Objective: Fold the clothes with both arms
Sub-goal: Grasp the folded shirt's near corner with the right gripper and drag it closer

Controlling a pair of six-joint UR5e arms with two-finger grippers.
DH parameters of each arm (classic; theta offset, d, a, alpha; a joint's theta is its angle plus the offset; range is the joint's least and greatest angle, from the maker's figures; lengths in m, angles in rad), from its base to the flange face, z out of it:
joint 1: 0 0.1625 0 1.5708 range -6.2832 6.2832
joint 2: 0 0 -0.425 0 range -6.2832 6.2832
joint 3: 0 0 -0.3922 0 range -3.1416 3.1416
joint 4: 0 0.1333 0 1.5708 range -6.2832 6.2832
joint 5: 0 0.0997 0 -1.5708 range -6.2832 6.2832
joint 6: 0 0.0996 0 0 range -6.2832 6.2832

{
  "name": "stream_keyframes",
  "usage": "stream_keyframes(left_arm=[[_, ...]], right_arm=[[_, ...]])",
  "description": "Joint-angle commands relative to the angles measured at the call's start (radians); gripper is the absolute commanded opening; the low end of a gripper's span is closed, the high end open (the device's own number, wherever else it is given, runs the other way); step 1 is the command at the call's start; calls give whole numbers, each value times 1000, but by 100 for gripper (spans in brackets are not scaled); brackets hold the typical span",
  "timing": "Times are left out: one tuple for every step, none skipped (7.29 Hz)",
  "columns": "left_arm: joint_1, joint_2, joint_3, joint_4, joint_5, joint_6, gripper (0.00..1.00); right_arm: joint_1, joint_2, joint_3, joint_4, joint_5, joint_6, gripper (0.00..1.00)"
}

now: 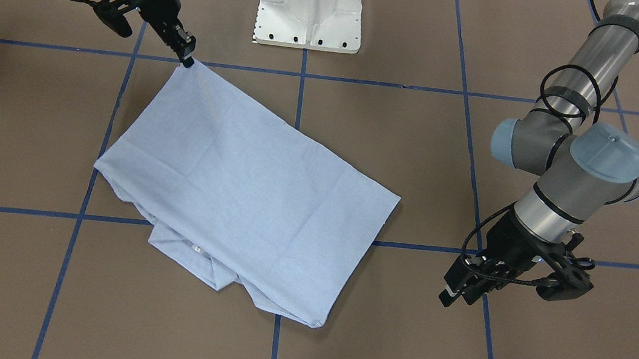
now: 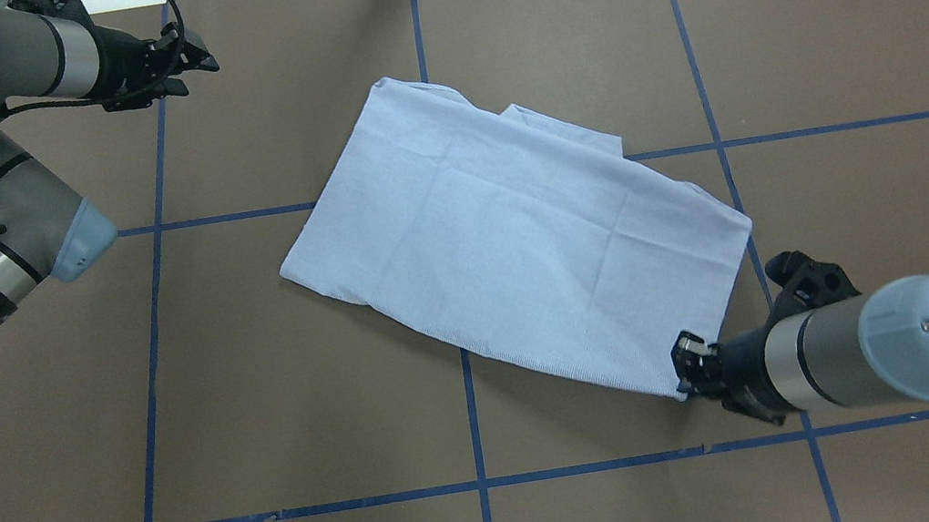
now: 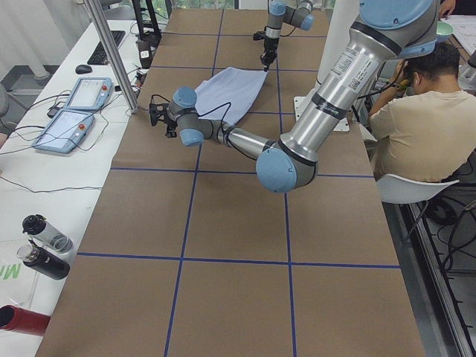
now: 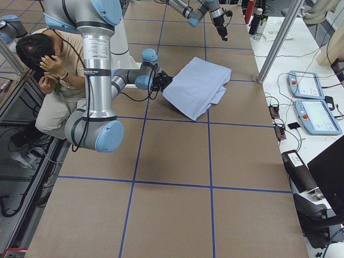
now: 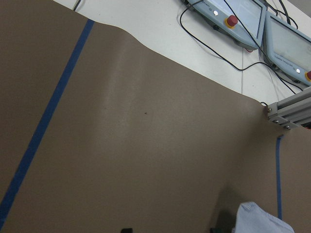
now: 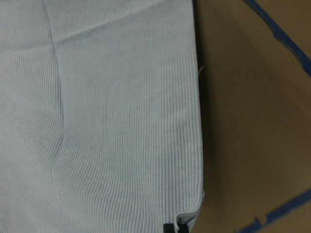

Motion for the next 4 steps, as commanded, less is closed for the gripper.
stream_keyframes(left_arm=[[21, 2, -65, 13, -113, -37, 63], [44, 9, -97, 15, -130, -143, 63], [100, 53, -155, 18, -129, -195, 65], [137, 76, -197, 36, -126, -276, 68]], right_arm=[[-193, -54, 44, 1, 48, 4, 0], [-237, -62, 77, 0, 48, 5, 58], [-252, -75, 114, 1, 50, 81, 100], [-242, -80, 169, 2, 50, 91, 100]])
